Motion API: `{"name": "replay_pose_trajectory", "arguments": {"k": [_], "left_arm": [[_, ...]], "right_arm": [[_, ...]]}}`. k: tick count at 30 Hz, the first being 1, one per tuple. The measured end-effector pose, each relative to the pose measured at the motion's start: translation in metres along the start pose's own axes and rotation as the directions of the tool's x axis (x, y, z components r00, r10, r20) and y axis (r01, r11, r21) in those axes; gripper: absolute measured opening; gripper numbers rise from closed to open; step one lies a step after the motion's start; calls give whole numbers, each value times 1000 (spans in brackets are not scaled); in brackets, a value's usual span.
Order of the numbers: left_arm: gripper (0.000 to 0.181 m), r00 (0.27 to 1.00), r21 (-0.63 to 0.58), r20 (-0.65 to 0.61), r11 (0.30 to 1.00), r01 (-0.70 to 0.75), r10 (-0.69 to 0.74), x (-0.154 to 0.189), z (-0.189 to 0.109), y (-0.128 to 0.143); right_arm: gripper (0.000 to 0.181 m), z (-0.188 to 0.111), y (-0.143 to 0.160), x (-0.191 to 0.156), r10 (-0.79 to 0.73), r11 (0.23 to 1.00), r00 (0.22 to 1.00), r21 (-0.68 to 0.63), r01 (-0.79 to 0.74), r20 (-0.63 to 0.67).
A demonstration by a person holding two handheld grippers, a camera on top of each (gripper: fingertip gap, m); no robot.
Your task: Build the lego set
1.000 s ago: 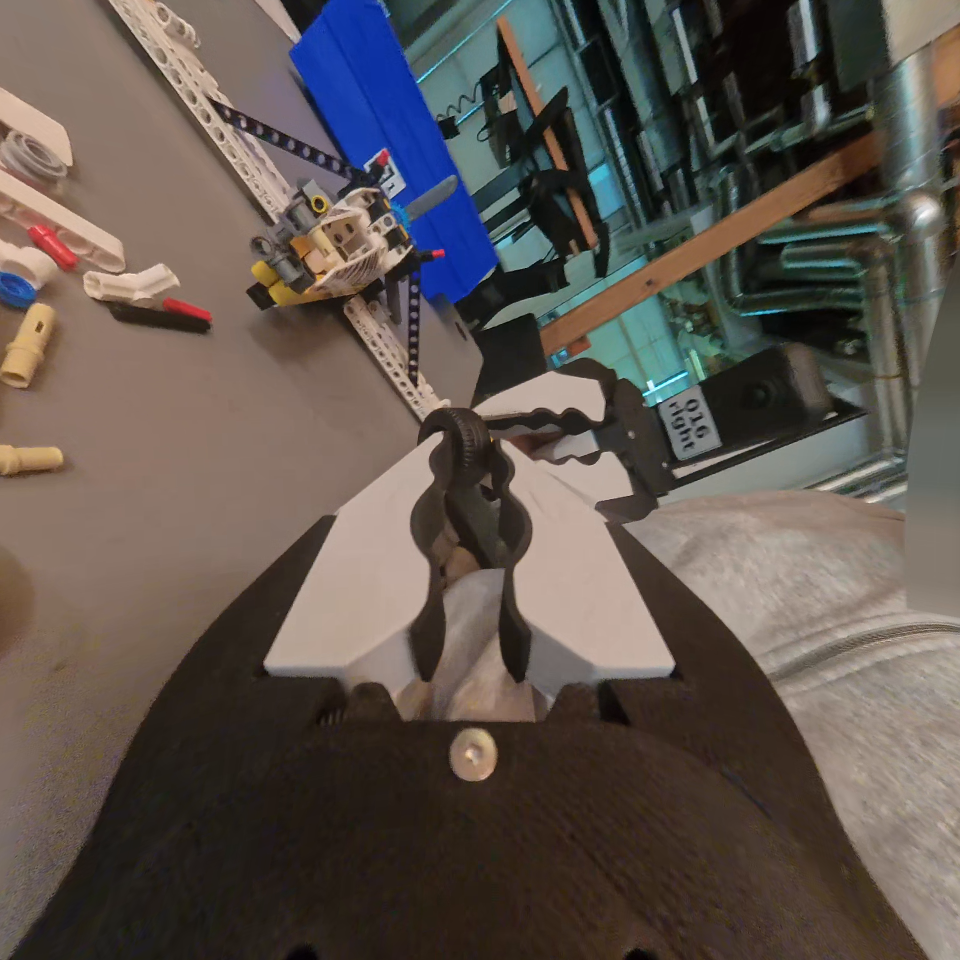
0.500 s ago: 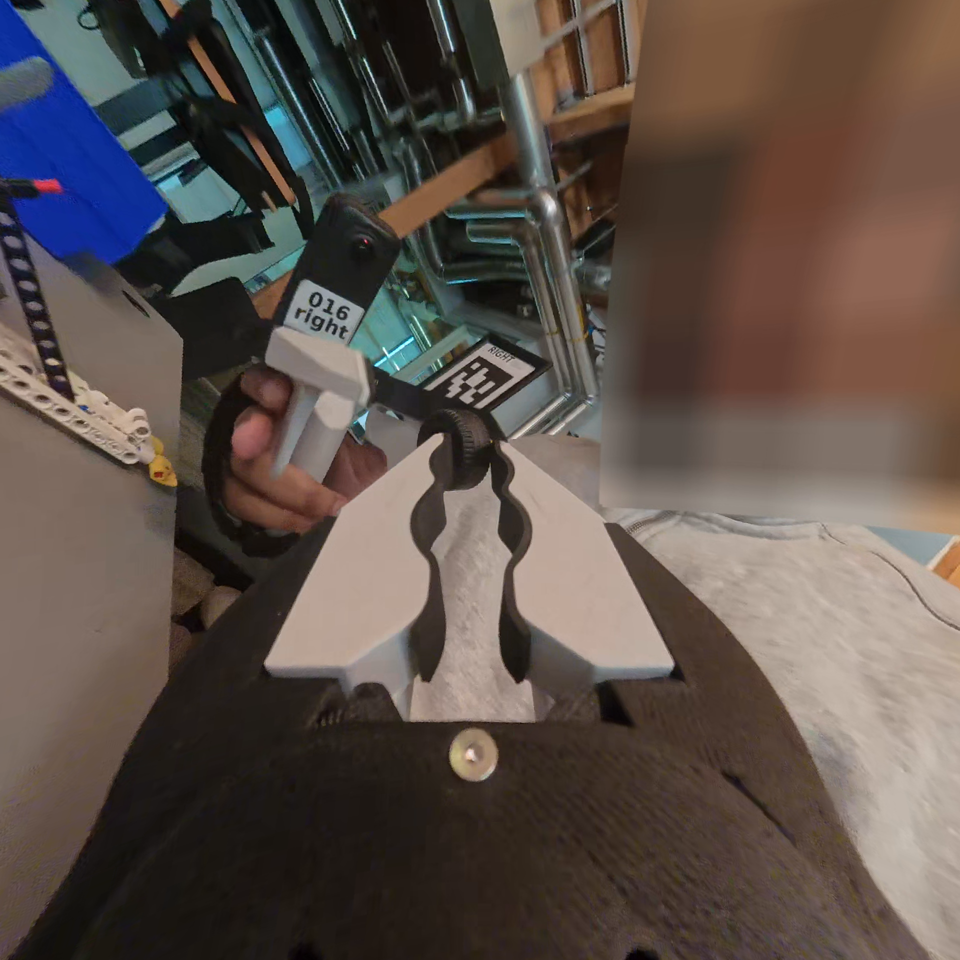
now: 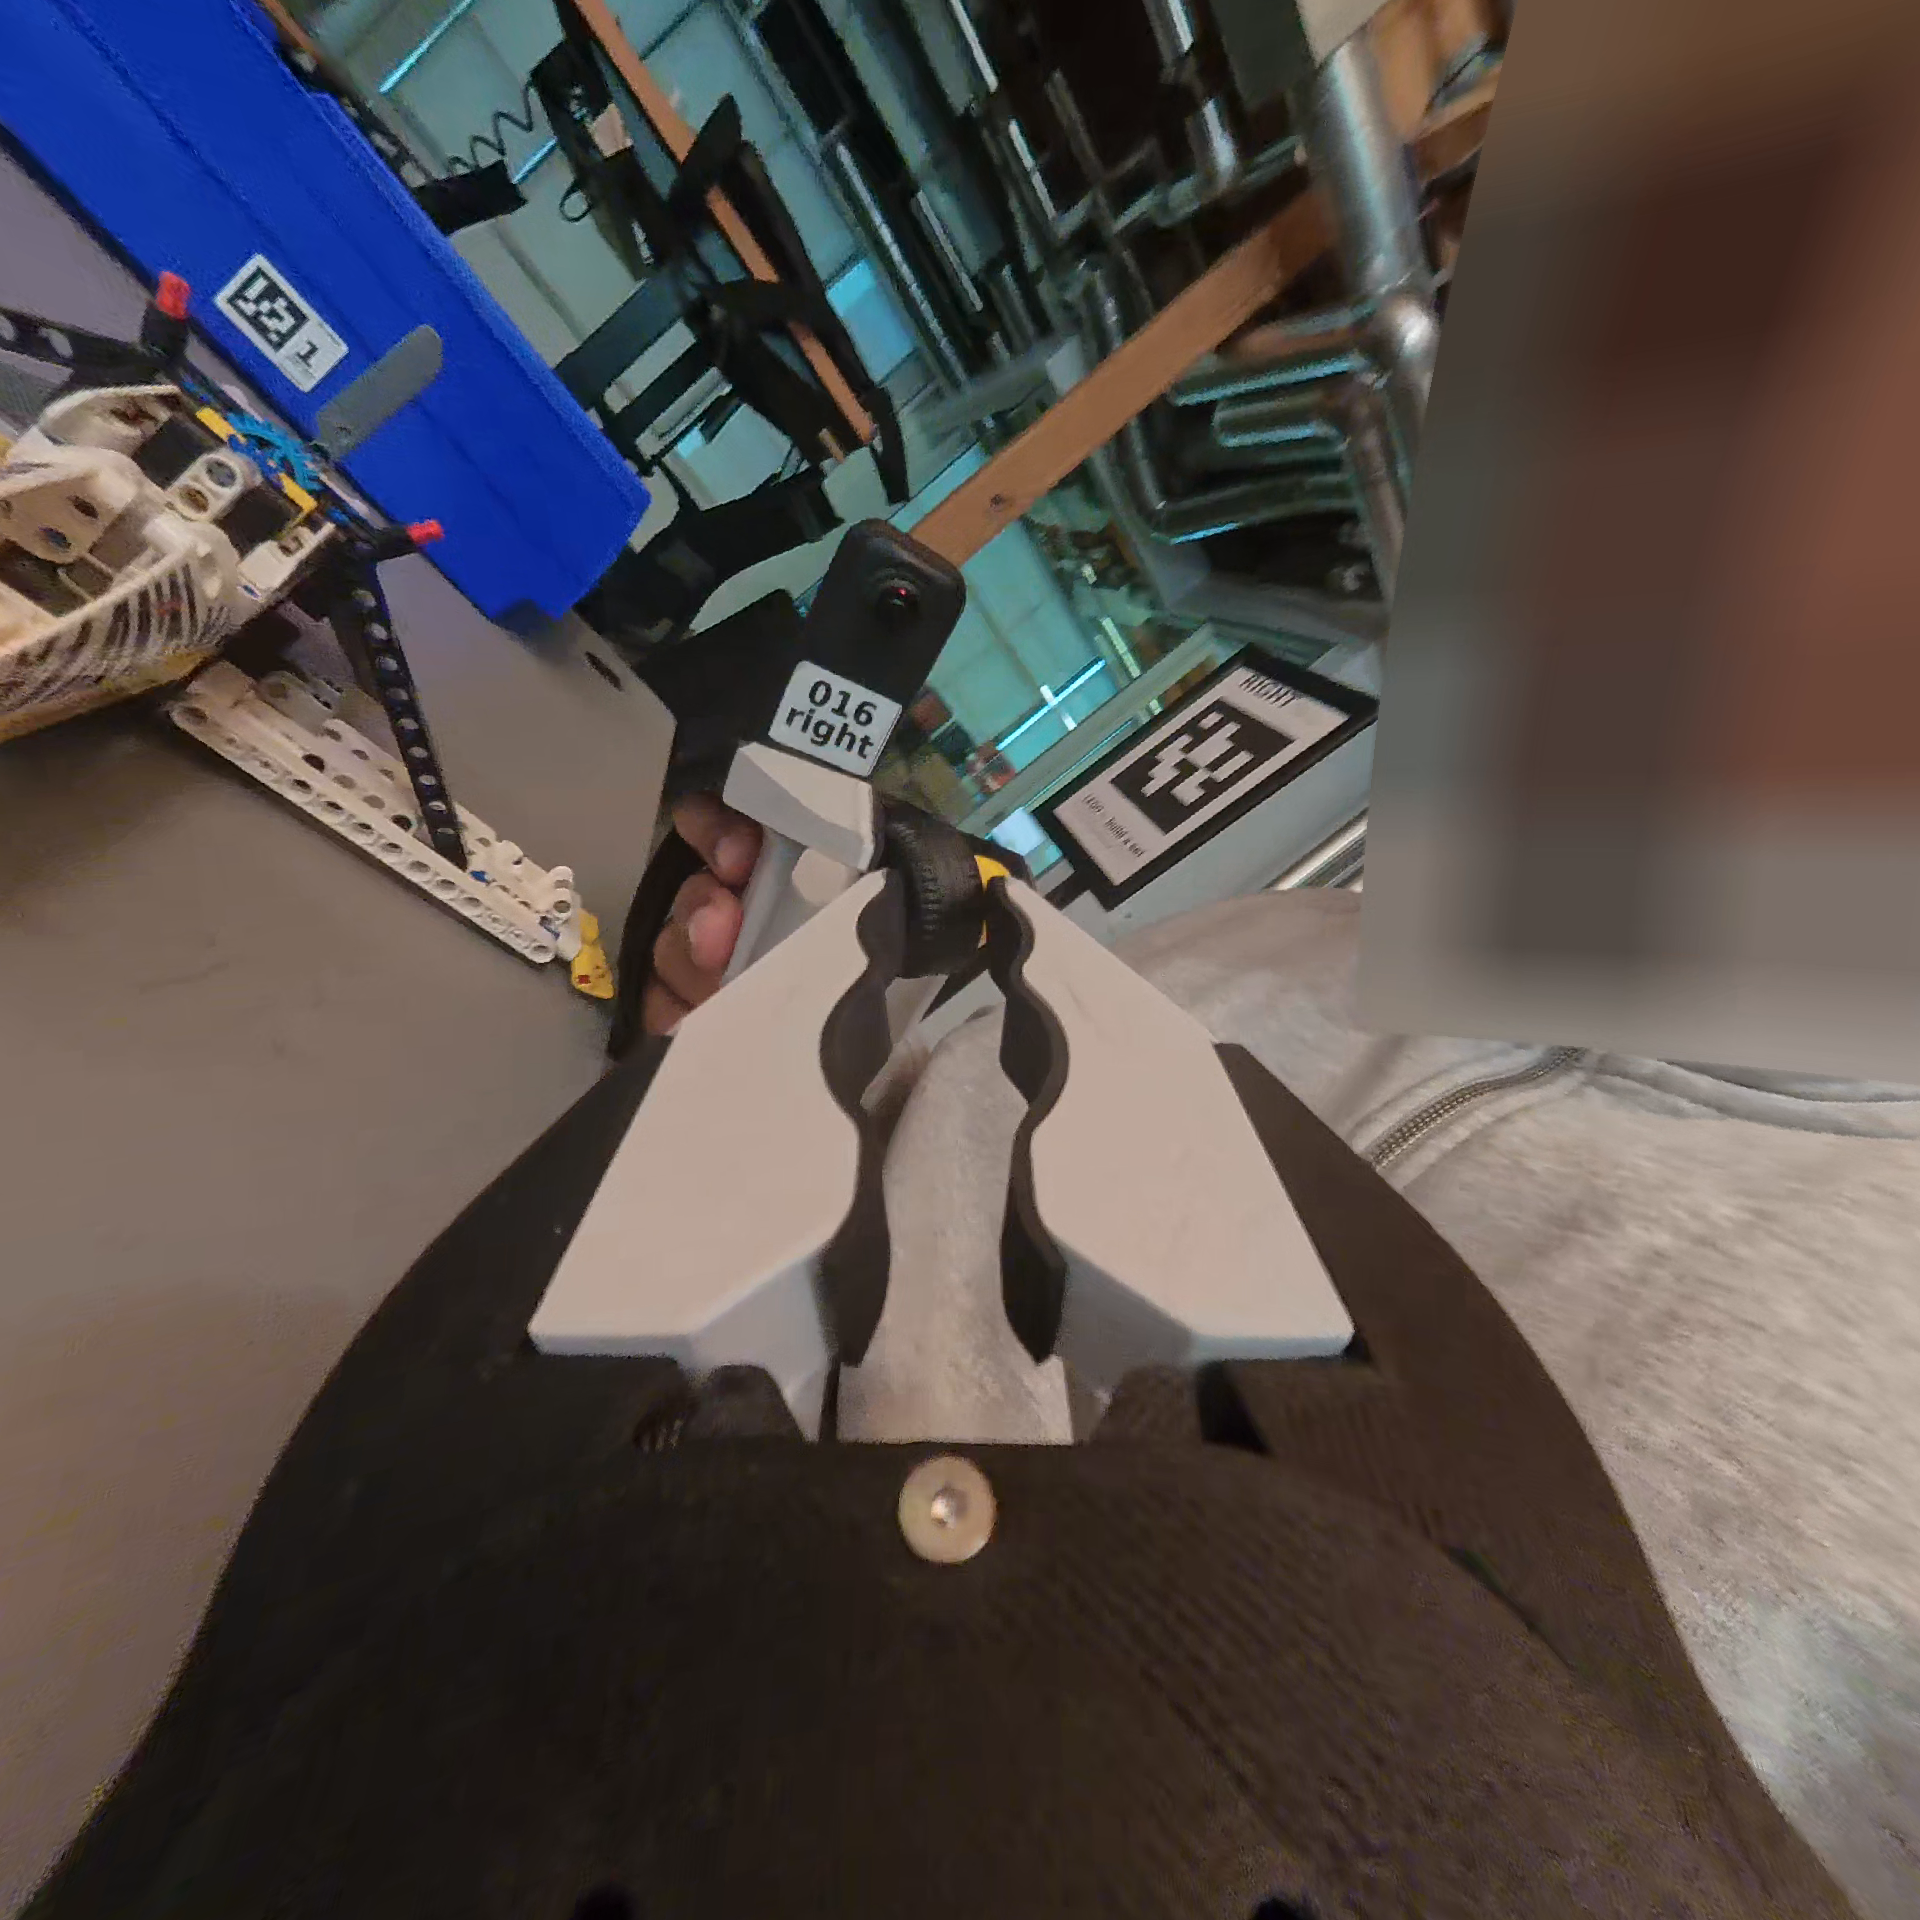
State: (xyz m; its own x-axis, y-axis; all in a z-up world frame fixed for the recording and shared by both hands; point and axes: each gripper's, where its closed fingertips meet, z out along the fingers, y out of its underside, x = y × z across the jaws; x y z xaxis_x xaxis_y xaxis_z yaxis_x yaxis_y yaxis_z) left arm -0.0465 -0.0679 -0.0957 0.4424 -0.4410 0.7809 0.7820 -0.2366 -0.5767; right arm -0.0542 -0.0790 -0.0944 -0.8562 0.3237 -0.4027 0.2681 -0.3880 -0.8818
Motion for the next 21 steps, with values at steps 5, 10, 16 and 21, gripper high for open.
{"name": "replay_pose_trajectory", "arguments": {"k": [5, 10, 16, 21], "left_arm": [[12, 1000, -38, 19, 999, -1, 2, 1, 7, 1], [12, 999, -41, 45, 999, 10, -8, -7, 10, 3], [12, 982, -73, 159, 993, -92, 103, -12, 11, 3], [13, 924, -114, 274, 963, -243, 266, -15, 10, 1]], "right_arm": [[30, -6, -4, -3, 13, 1000, 1000, 27, -14, 15], [29, -12, 0, 2, 39, 999, 999, 28, -39, 7], [28, -14, 2, 7, 52, 999, 998, 13, -52, -24], [28, -12, 6, 10, 60, 998, 997, -7, -60, -50]]}}
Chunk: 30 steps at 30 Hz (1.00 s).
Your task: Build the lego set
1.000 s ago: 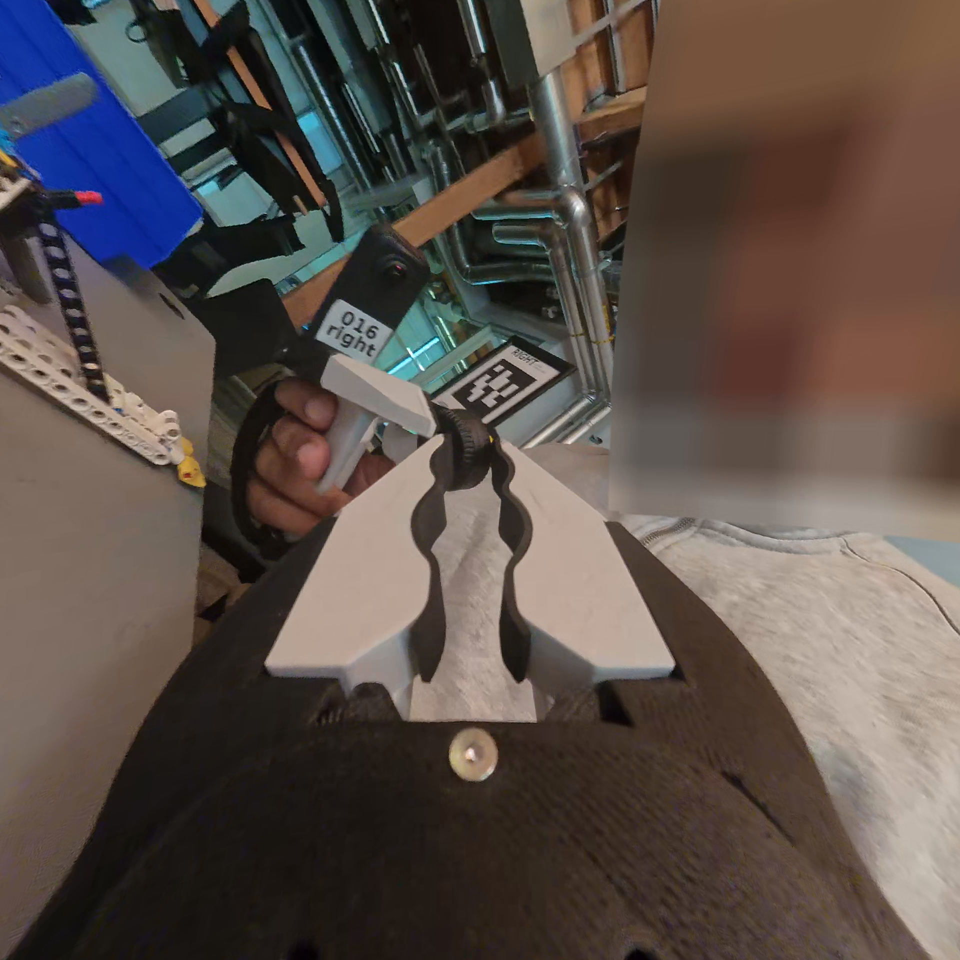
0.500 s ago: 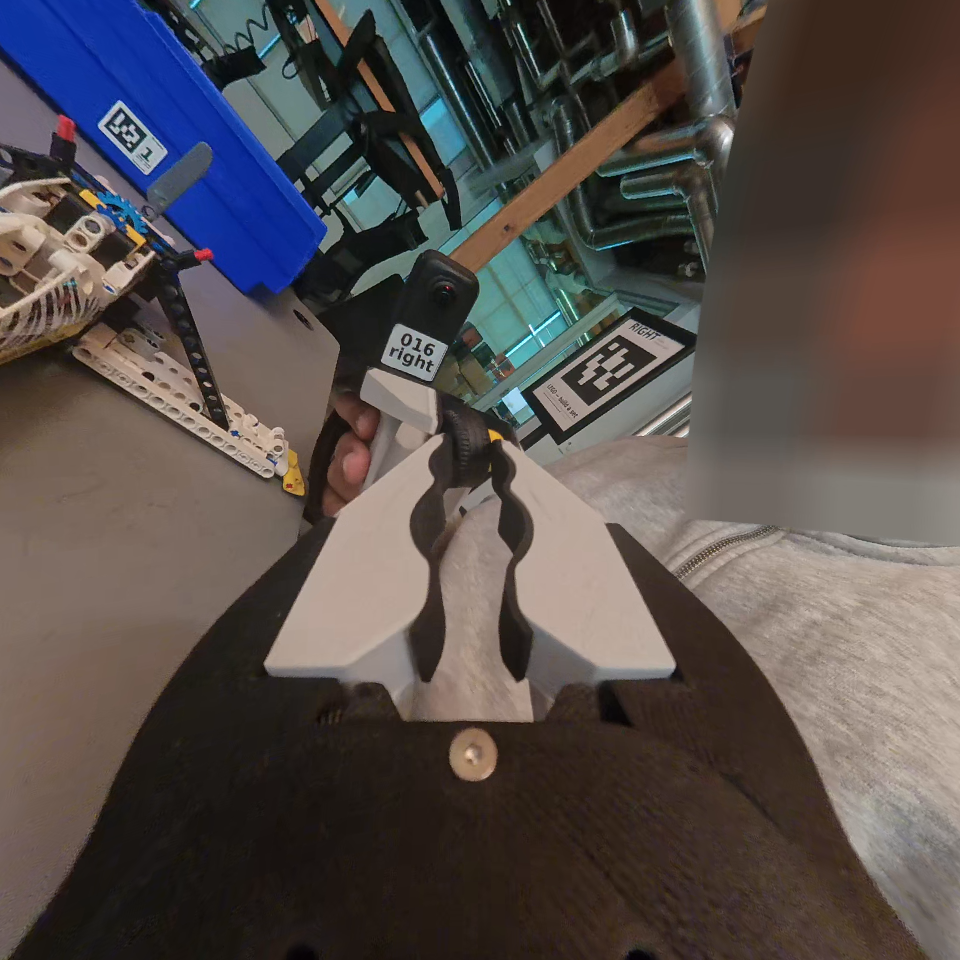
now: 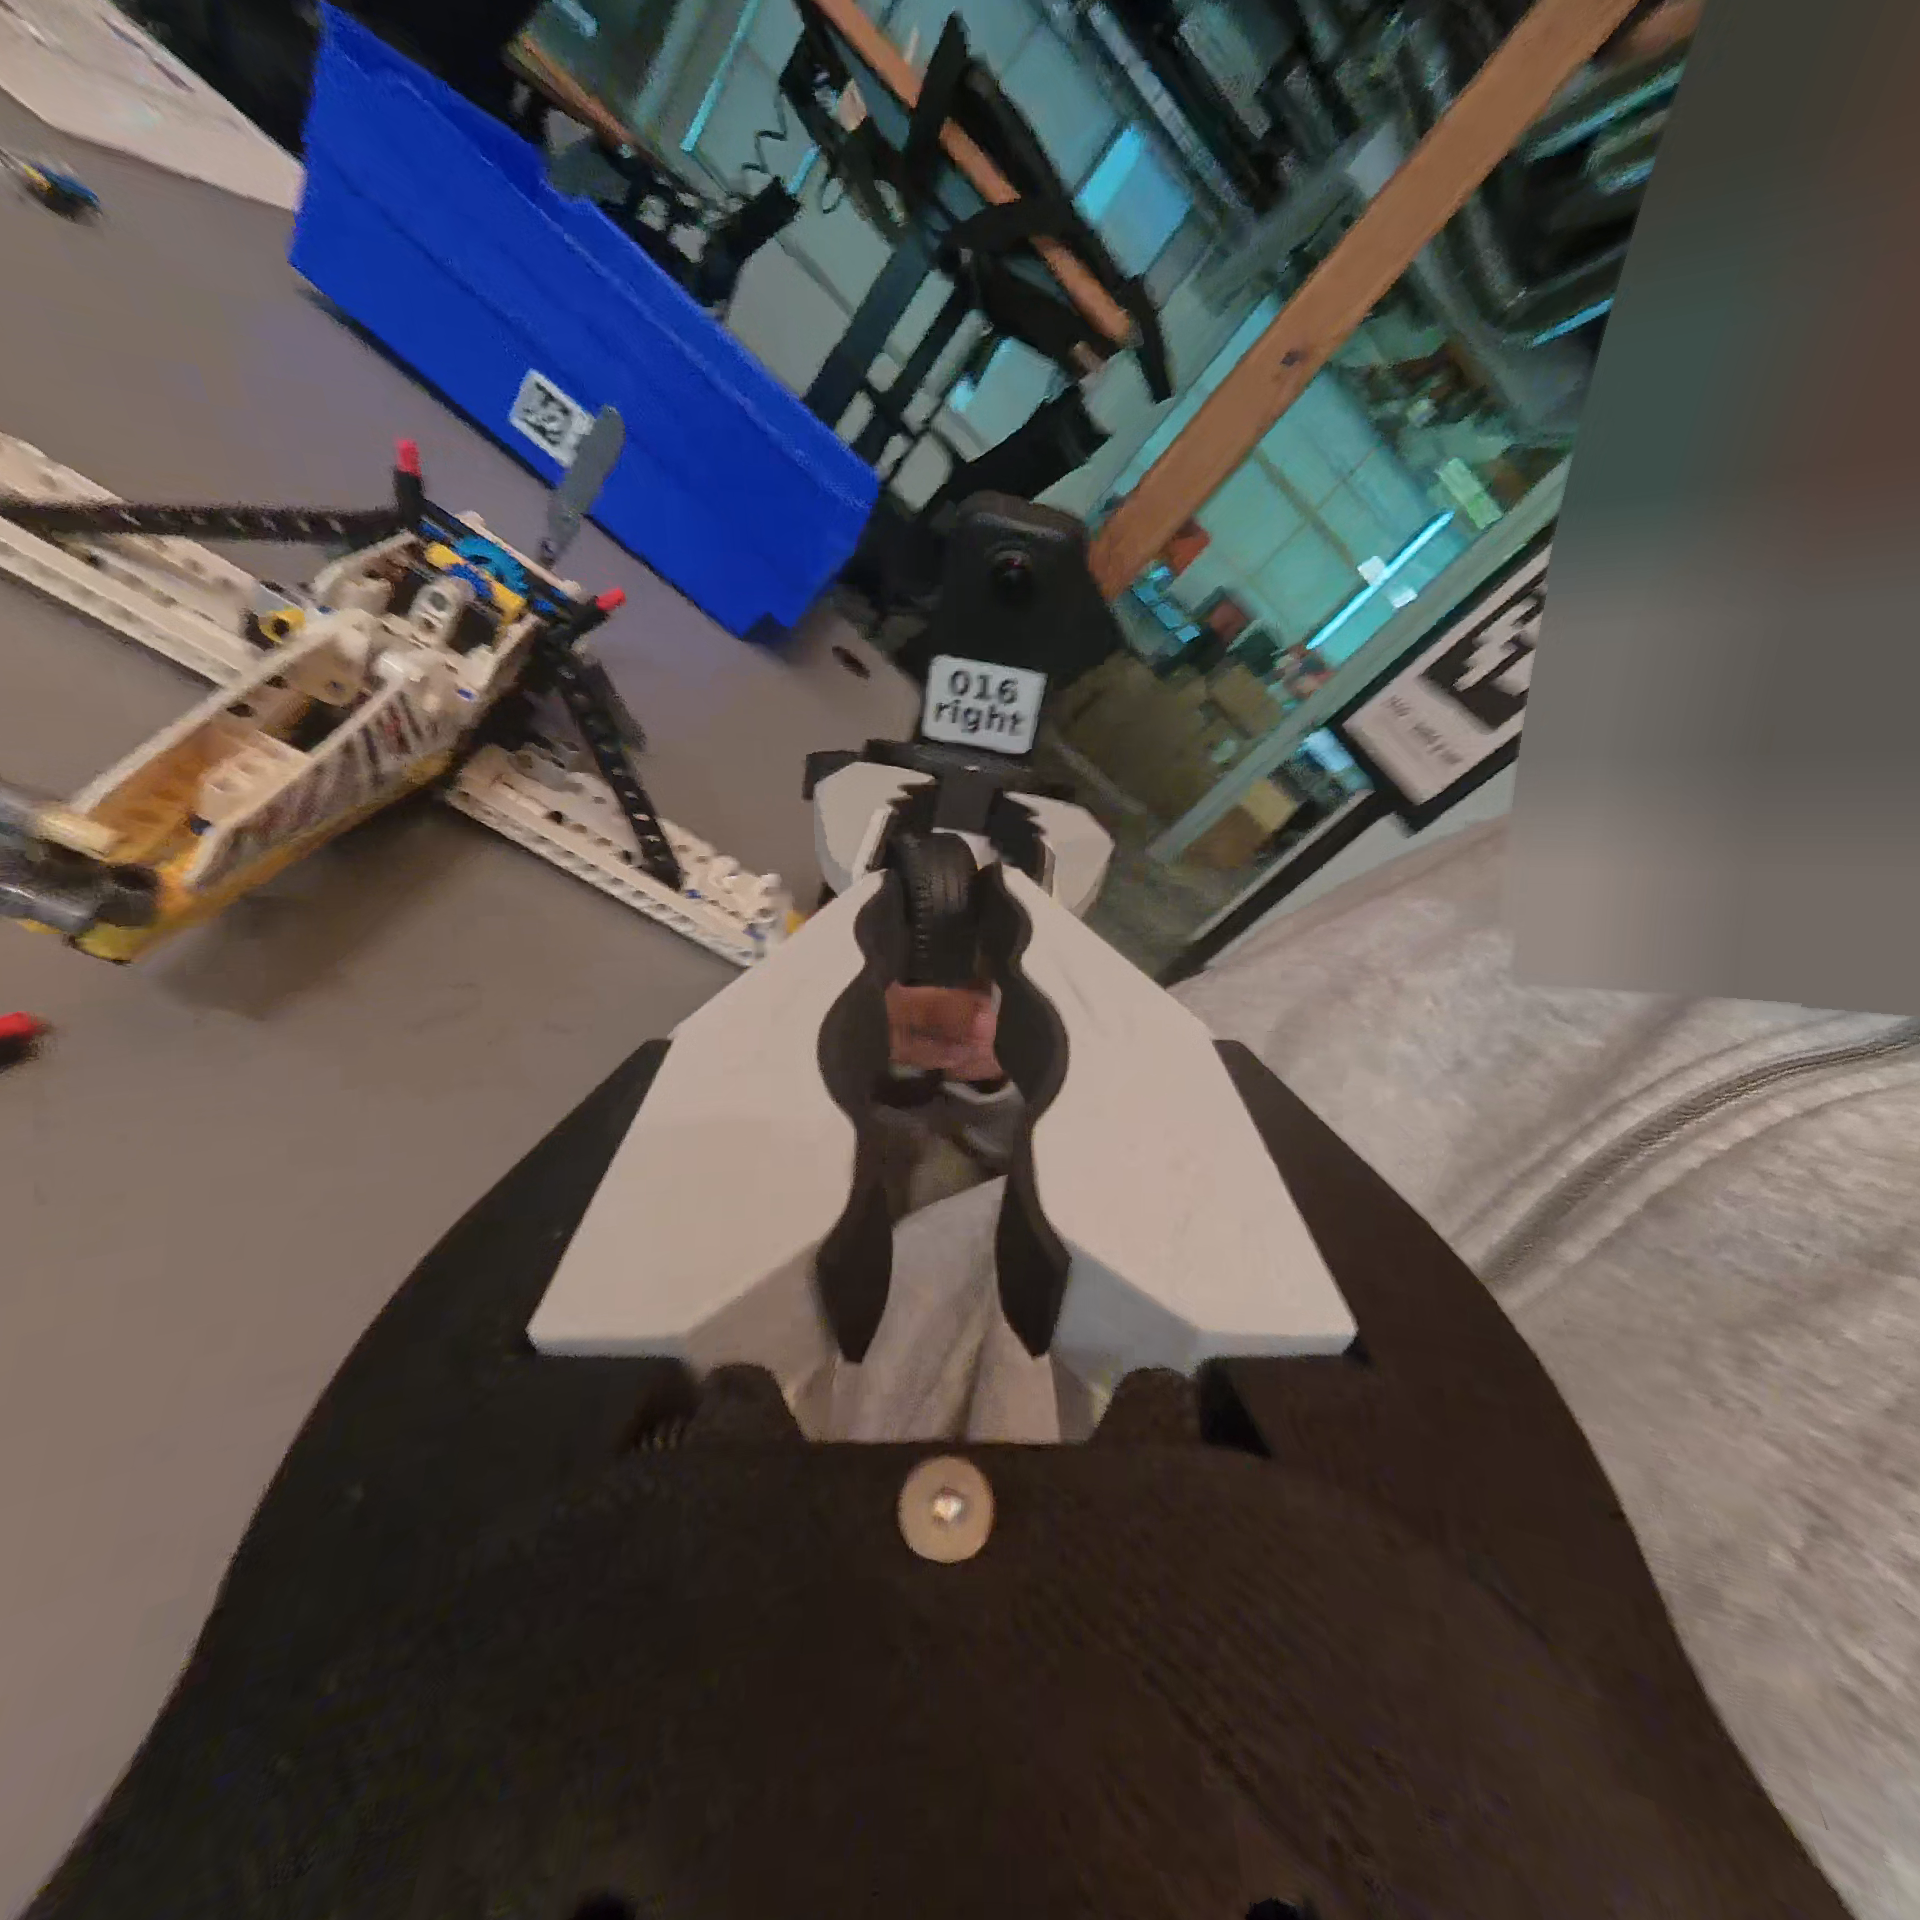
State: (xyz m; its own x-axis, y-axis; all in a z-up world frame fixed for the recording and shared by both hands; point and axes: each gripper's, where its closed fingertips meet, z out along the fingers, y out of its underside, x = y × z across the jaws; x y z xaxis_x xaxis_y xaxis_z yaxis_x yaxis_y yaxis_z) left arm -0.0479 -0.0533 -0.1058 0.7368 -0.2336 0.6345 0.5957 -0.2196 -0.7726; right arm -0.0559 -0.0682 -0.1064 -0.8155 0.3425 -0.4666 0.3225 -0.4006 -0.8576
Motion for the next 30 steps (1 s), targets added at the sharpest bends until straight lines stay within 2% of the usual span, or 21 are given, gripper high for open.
{"name": "replay_pose_trajectory", "arguments": {"k": [2, 4, 21, 24, 30], "left_arm": [[15, 991, -45, 75, 994, -104, 107, -2, -1, 3], [16, 986, -64, 93, 989, -134, 140, 0, -1, 3], [18, 997, 0, -57, 999, -51, 51, -4, -12, 11], [18, 995, 24, -66, 997, -71, 72, -2, -14, 12], [18, 976, 5, -17, 976, -219, 219, 0, -18, 16]], "right_arm": [[28, 1, 2, 0, 7, 1000, 1000, -4, -7, -2], [27, 2, 0, -1, 24, 1000, 1000, 18, -24, 13], [26, 10, 10, 3, 120, 993, 992, 7, -120, -29], [26, 12, 11, 2, 117, 993, 993, 4, -116, -29], [26, 16, 15, -1, 197, 980, 980, -10, -197, 20]]}}
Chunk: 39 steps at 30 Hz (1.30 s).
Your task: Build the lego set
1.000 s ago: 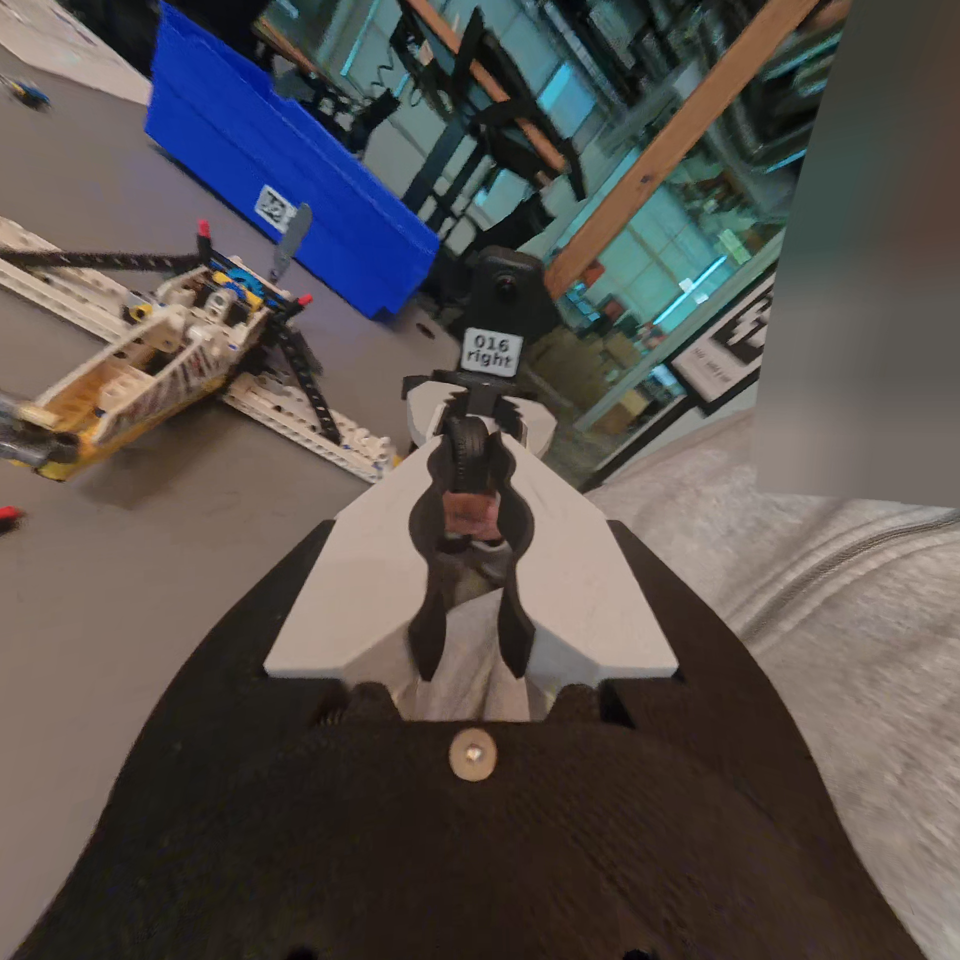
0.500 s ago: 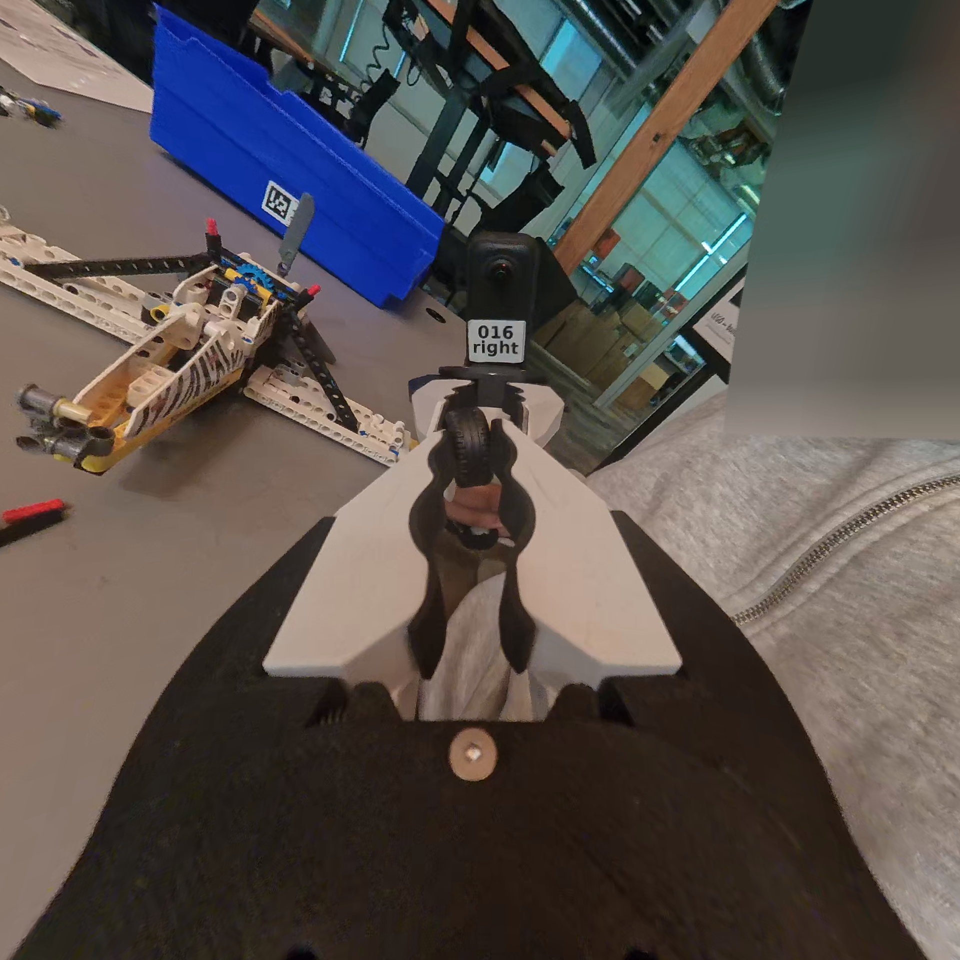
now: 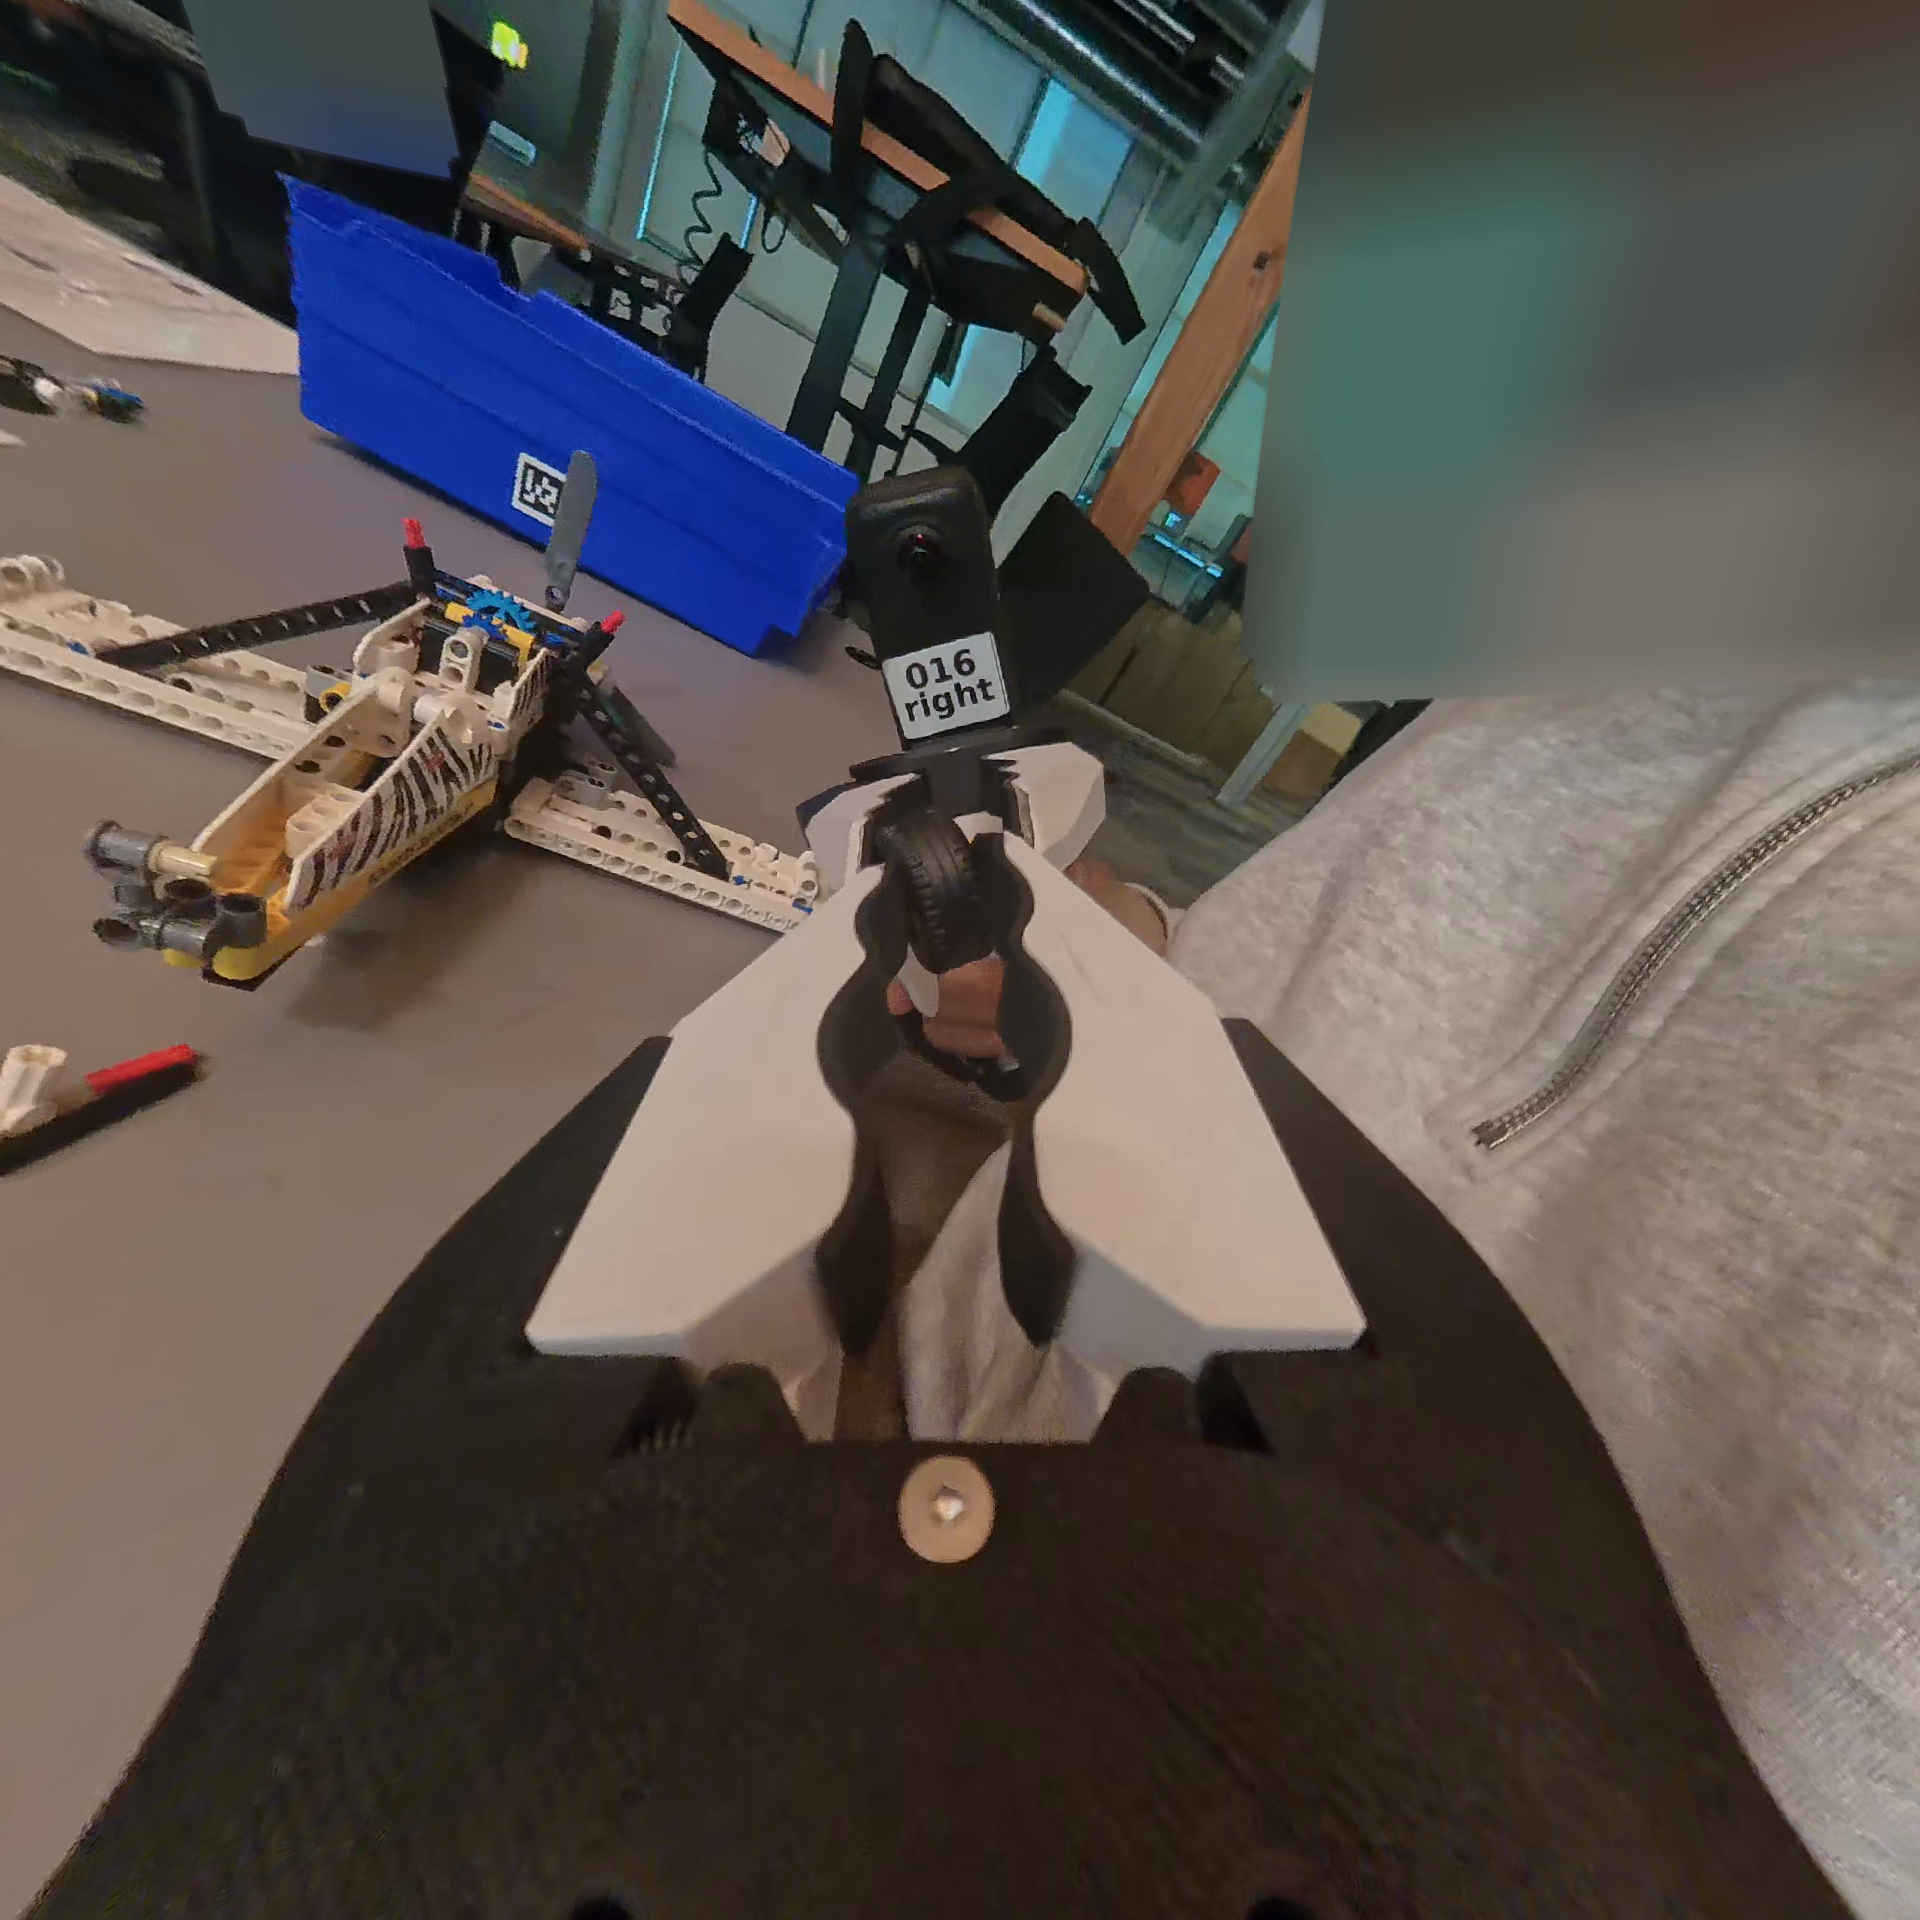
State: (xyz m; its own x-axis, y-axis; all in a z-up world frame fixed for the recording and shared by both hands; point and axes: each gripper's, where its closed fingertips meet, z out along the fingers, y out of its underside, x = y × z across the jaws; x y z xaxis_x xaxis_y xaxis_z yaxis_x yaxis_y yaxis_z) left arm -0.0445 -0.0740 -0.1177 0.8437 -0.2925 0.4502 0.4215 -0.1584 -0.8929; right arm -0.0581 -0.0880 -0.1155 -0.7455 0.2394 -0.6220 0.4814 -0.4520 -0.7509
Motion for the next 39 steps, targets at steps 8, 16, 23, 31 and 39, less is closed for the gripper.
{"name": "replay_pose_trajectory", "arguments": {"k": [8, 16, 23, 31, 39], "left_arm": [[17, 999, -24, -35, 999, -35, 34, 6, -8, 4], [15, 958, 63, -276, 993, 104, -83, 27, -17, -1], [15, 936, 96, -301, 971, 218, -180, 14, -14, -4], [16, 977, 8, -114, 983, 183, -181, -6, -14, 2], [20, 984, -162, 36, 971, 177, -174, -26, -13, 25]], "right_arm": [[25, 7, 7, -5, 62, 998, 996, -16, -61, 68], [28, 12, 7, -20, 179, 984, 962, -16, -179, 206], [28, 9, 2, -10, 88, 995, 988, 28, -93, 123], [28, 3, 7, 11, -471, 881, 855, -177, 440, -218], [29, 0, 39, 42, -676, 709, 690, -482, 514, -258]]}}
